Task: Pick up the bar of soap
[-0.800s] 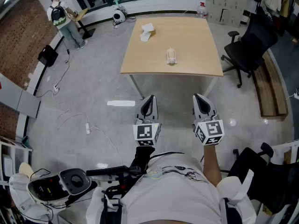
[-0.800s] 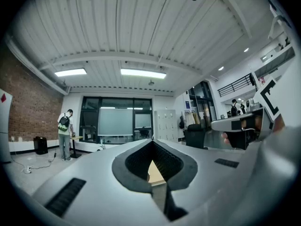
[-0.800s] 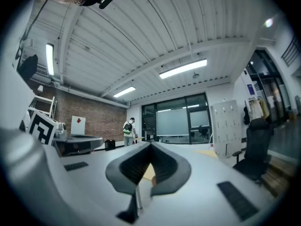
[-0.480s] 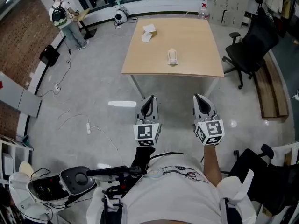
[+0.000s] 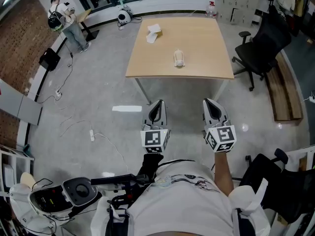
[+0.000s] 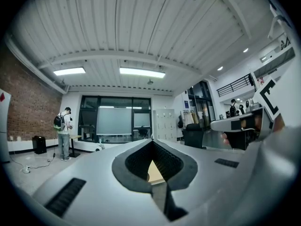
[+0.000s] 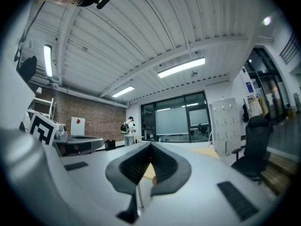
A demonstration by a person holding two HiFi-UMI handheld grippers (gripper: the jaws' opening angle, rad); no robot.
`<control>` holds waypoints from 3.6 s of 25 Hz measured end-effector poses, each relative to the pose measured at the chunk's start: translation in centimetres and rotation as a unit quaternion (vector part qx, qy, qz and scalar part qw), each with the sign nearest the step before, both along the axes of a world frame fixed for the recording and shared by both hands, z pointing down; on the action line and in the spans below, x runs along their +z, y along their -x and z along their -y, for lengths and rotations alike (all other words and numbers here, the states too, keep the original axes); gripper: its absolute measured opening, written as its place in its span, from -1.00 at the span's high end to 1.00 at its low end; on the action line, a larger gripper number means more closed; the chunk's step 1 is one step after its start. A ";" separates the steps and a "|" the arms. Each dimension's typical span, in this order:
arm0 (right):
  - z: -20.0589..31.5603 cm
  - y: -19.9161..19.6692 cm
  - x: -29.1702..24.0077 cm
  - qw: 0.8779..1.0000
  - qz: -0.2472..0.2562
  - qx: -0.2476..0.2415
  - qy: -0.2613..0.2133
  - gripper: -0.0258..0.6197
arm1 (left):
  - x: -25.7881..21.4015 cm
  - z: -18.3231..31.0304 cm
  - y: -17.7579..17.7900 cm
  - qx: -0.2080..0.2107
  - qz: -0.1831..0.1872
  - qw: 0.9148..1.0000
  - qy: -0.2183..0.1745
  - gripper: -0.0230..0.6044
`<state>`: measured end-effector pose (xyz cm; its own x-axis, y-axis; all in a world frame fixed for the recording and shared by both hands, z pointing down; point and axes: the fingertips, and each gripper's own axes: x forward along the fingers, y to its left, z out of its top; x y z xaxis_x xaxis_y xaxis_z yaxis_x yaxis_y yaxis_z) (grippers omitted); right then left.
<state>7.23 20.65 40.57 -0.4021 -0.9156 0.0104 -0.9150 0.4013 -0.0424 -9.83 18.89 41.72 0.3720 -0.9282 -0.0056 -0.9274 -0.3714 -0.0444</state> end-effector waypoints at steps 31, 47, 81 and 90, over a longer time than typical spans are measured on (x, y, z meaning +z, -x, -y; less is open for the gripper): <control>-1.8 -3.7 4.0 0.999 0.004 -0.002 0.048 0.91 | 2.8 -1.6 -4.5 0.000 0.016 0.999 0.041 0.92; -1.0 -4.5 7.0 0.996 0.012 -0.032 0.085 0.91 | 6.6 -1.7 -6.7 -0.012 0.021 0.998 0.065 0.92; 22.7 1.4 6.4 0.996 -0.004 -0.007 0.091 0.91 | 6.2 23.1 -2.4 0.044 0.004 0.997 0.065 0.92; 24.9 1.8 7.6 0.994 -0.008 -0.012 0.110 0.91 | 7.2 25.4 -2.6 0.044 -0.005 0.995 0.086 0.92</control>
